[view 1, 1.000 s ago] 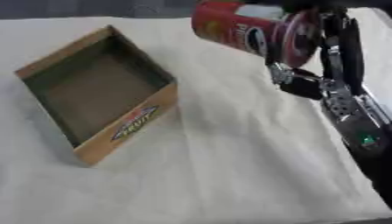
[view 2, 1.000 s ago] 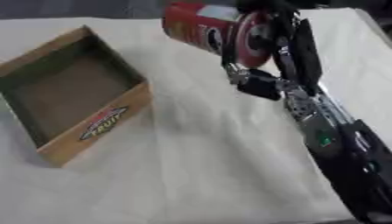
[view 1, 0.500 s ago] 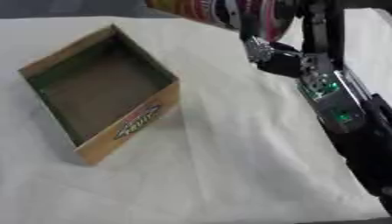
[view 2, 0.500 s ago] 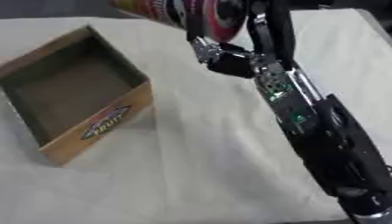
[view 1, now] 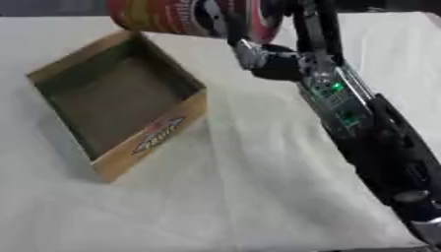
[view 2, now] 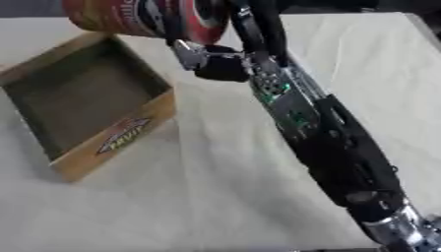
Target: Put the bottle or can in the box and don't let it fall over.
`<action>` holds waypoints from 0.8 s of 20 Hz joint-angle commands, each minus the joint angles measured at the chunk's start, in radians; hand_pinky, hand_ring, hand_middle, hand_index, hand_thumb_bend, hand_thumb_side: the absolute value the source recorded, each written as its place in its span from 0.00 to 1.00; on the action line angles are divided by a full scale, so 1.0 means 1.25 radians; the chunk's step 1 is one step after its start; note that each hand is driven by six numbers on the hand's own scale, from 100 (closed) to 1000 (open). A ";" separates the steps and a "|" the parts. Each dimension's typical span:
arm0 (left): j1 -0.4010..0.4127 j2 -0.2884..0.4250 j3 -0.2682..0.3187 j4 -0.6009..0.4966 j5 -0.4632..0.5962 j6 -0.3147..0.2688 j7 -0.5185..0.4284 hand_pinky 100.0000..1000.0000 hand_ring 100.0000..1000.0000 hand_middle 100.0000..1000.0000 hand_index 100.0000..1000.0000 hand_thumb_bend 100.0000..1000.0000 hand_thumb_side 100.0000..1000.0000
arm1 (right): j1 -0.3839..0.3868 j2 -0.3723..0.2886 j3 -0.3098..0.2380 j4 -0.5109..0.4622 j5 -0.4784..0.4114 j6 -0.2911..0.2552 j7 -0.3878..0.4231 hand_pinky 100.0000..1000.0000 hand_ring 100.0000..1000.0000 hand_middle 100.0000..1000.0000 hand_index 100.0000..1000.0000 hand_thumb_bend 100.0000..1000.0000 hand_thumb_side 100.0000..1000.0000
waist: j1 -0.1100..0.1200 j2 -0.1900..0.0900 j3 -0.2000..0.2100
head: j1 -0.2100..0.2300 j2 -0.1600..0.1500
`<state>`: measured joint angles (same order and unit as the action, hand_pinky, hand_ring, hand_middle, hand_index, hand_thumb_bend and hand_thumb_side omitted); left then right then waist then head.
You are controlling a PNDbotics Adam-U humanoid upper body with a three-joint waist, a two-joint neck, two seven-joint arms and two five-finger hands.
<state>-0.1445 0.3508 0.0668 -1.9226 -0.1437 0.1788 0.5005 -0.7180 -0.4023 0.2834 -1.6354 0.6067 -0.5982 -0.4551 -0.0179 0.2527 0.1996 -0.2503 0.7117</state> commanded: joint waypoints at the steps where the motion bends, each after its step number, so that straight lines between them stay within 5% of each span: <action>1: -0.011 0.018 0.010 -0.012 -0.007 -0.001 0.003 0.48 0.78 0.90 0.68 0.00 0.71 | -0.029 0.016 0.009 0.021 -0.020 -0.011 0.020 0.00 0.21 0.10 0.08 0.00 0.00 | -0.009 -0.030 0.006 | -0.010 0.001; 6: -0.014 0.019 0.011 -0.013 -0.009 0.000 0.004 0.49 0.78 0.90 0.68 0.00 0.71 | -0.046 0.047 0.027 0.095 -0.022 -0.017 0.051 0.01 0.32 0.23 0.15 0.00 0.00 | -0.014 -0.029 0.019 | -0.020 -0.001; 9: -0.014 0.019 0.012 -0.014 -0.010 0.000 0.006 0.49 0.78 0.90 0.68 0.00 0.71 | -0.045 0.054 0.038 0.151 0.001 0.004 0.115 0.31 0.53 0.49 0.38 0.00 0.00 | -0.015 -0.028 0.022 | -0.021 -0.001; 10: -0.014 0.018 0.013 -0.014 -0.010 0.000 0.006 0.49 0.78 0.90 0.68 0.00 0.71 | -0.044 0.053 0.041 0.167 0.022 0.015 0.154 0.57 0.61 0.69 0.53 0.00 0.00 | -0.016 -0.028 0.022 | -0.021 -0.001; 11: -0.014 0.018 0.013 -0.014 -0.010 0.000 0.007 0.49 0.78 0.90 0.68 0.00 0.71 | -0.043 0.052 0.043 0.179 0.056 0.027 0.205 0.75 0.00 0.83 0.69 0.00 0.00 | -0.016 -0.029 0.022 | -0.020 -0.001; 13: -0.012 0.017 0.014 -0.014 -0.010 0.000 0.008 0.49 0.78 0.90 0.68 0.00 0.71 | -0.038 0.052 0.035 0.179 0.129 0.054 0.286 0.88 0.00 0.98 0.86 0.00 0.05 | -0.016 -0.029 0.020 | -0.017 0.000; 16: -0.011 0.017 0.014 -0.013 -0.011 0.000 0.008 0.49 0.78 0.90 0.68 0.00 0.71 | -0.031 0.050 0.025 0.154 0.195 0.096 0.330 0.89 0.00 0.99 0.88 0.00 0.14 | -0.016 -0.030 0.017 | -0.014 0.001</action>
<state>-0.1509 0.3509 0.0720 -1.9229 -0.1514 0.1803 0.5067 -0.7536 -0.3284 0.3234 -1.4308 0.8075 -0.4988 -0.0770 -0.0288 0.2509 0.2212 -0.2705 0.7117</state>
